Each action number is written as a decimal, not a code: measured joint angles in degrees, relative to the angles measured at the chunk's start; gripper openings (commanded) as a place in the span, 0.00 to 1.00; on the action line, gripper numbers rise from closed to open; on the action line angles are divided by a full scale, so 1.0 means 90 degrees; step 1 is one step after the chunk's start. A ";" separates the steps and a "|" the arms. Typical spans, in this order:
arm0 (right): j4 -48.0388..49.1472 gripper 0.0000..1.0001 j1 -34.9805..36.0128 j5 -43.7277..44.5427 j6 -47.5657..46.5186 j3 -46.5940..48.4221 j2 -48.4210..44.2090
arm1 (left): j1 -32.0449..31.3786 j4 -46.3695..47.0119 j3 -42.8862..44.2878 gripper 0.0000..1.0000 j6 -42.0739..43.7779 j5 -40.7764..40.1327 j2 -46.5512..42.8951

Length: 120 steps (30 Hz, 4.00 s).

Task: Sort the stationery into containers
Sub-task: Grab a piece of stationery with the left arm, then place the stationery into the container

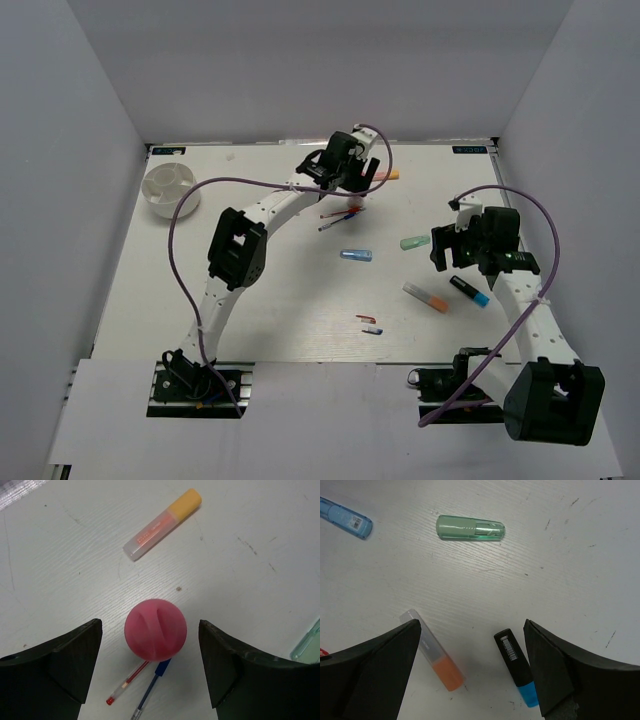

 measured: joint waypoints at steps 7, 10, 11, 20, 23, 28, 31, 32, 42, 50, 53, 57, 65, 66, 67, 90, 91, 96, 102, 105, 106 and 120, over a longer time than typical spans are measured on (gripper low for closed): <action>0.0041 0.89 -0.0070 -0.0095 0.0000 -0.0085 0.0032 | -0.0085 0.0199 0.0255 0.76 -0.0112 -0.0085 0.0318; 0.0051 0.89 -0.0075 -0.0095 0.0000 -0.0085 0.0078 | -0.0126 0.0199 0.0255 0.69 -0.0148 -0.0199 0.0408; 0.0053 0.89 -0.0075 -0.0095 0.0000 -0.0085 0.0102 | -0.0136 0.0194 0.0255 0.66 -0.0160 -0.0250 0.0420; 0.0051 0.89 -0.0075 -0.0211 0.0010 -0.0085 0.0146 | -0.0146 0.0192 0.0255 0.32 -0.0308 -0.0763 0.0423; 0.0049 0.89 -0.0075 -0.0238 0.0010 -0.0083 0.0146 | -0.0136 0.0073 0.0255 0.24 -0.0308 -0.0857 0.0374; 0.0017 0.89 -0.0075 -0.0325 -0.0002 -0.0046 0.0216 | 0.0015 -0.0277 0.0211 0.11 -0.0121 -0.1076 0.0024; -0.0182 0.85 -0.0075 -0.0401 -0.0066 0.0146 0.0364 | 0.0342 -0.0539 -0.0209 0.04 0.0146 -0.0991 -0.0746; -0.0299 0.84 -0.0075 -0.0442 -0.0092 0.0279 0.0469 | 0.0500 -0.0619 -0.0398 0.03 0.0211 -0.0937 -0.1100; -0.1071 0.79 -0.0070 -0.0942 -0.0330 0.1744 0.2008 | 0.3682 -0.0935 -0.2256 0.00 0.0403 -0.0760 -0.4784; -0.1059 0.78 -0.0010 -0.1452 -0.0253 0.2516 0.2684 | 0.5209 -0.1673 -0.1931 0.00 0.0646 -0.0032 -0.4180; -0.1054 0.78 0.0039 -0.1552 -0.0209 0.2611 0.2875 | 0.5705 -0.1987 -0.1015 0.00 0.0661 0.0423 -0.3228; -0.1047 0.77 0.0107 -0.1571 -0.0165 0.2613 0.2939 | 0.6334 -0.2144 -0.0027 0.01 0.0721 0.0862 -0.2227; -0.0886 0.77 0.0146 -0.1596 -0.0041 0.2647 0.3143 | 0.6533 -0.2293 0.0165 0.01 0.0855 0.1304 -0.1970; -0.0886 0.77 0.0146 -0.1598 -0.0039 0.2647 0.3174 | 0.6509 -0.2276 0.0151 0.01 0.0850 0.1377 -0.1970; -0.0884 0.77 0.0146 -0.1598 -0.0039 0.2647 0.3203 | 0.6487 -0.2246 0.0114 0.01 0.0848 0.1435 -0.1970; -0.0867 0.77 0.0342 -0.1622 -0.0039 0.2647 0.3337 | 0.6353 -0.1953 -0.0675 0.08 0.0797 0.2028 -0.2001; -0.0867 0.77 0.0342 -0.1622 -0.0039 0.2650 0.3337 | 0.6348 -0.1911 -0.0697 0.10 0.0799 0.2030 -0.2001; -0.0865 0.77 0.0342 -0.1622 -0.0039 0.2654 0.3337 | 0.6317 -0.1452 -0.1117 0.32 0.0801 0.2072 -0.2033; -0.0862 0.77 0.0342 -0.1622 -0.0015 0.2654 0.3337 | 0.6307 -0.0899 -0.2081 0.47 0.0821 0.2176 -0.2113; -0.0862 0.77 0.0342 -0.1617 -0.0017 0.2654 0.3334 | 0.6295 -0.0852 -0.2193 0.56 0.0816 0.2222 -0.2127; -0.0862 0.77 0.0342 -0.1617 -0.0017 0.2654 0.3334 | 0.6292 -0.0804 -0.2212 0.60 0.0811 0.2239 -0.2164; -0.0865 0.77 0.0342 -0.1620 0.0022 0.2654 0.3274 | 0.6278 -0.0359 -0.2004 0.78 0.0823 0.2849 -0.4014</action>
